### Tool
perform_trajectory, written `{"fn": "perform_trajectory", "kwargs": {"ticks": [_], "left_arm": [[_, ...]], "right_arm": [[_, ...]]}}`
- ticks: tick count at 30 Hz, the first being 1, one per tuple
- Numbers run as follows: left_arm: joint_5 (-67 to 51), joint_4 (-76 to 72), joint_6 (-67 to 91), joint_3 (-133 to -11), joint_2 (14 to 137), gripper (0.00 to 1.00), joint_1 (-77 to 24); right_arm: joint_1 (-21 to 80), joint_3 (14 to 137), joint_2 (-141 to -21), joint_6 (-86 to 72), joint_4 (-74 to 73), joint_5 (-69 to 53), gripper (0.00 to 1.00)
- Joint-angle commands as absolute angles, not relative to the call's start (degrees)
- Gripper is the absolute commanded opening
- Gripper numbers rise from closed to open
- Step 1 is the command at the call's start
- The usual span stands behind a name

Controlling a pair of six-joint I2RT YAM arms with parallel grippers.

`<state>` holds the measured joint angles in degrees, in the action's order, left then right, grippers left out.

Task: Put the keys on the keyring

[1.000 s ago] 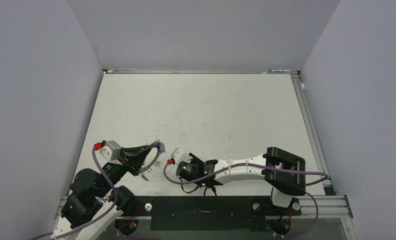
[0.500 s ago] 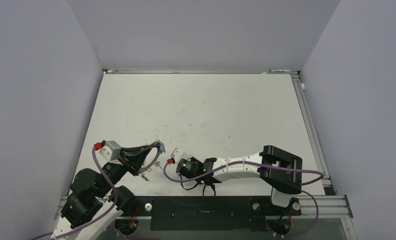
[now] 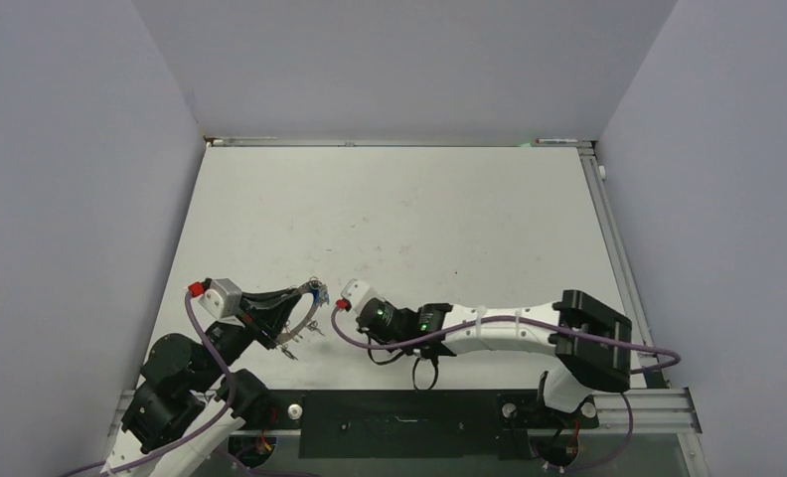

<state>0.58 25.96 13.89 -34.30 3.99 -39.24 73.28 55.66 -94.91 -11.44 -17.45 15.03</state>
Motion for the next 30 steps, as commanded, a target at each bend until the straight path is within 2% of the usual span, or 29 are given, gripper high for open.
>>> {"fn": "perform_trajectory", "kwargs": {"ticks": [1,9,10,12,14,17,25,30], "left_arm": [[0.0,21.45,13.89,-34.89,4.39,0.0,-38.85],[-1.34,21.38,13.97,-34.89,4.68,0.0,-38.85],[-1.39,21.36,13.97,-34.89,4.73,0.0,-38.85],[-1.35,21.28,13.95,-34.85,4.83,0.0,-38.85],[-1.38,21.27,13.89,-34.89,4.92,0.0,-38.85],[-1.26,21.36,13.97,-34.89,4.84,0.0,-38.8],[-1.28,21.34,13.98,-34.89,5.18,0.0,-38.85],[-1.36,21.27,13.89,-34.89,5.36,0.0,-38.85]], "right_arm": [[70.02,54.14,-84.32,-13.82,-11.06,8.22,0.05],[66.14,48.89,-76.93,-16.35,-6.97,-1.05,0.05],[66.18,48.91,-77.15,-16.01,-7.61,-1.43,0.1],[66.18,49.66,-79.35,-16.2,-9.54,-0.76,0.3],[66.27,50.41,-81.72,-16.41,-10.88,-0.23,0.46],[65.79,50.5,-84.73,-16.82,-11.08,1.67,0.55],[62.92,50.42,-91.09,-20.53,-9.4,0.44,0.56],[62.84,50.8,-94.09,-21.8,-8.29,-1.81,0.51]]}}
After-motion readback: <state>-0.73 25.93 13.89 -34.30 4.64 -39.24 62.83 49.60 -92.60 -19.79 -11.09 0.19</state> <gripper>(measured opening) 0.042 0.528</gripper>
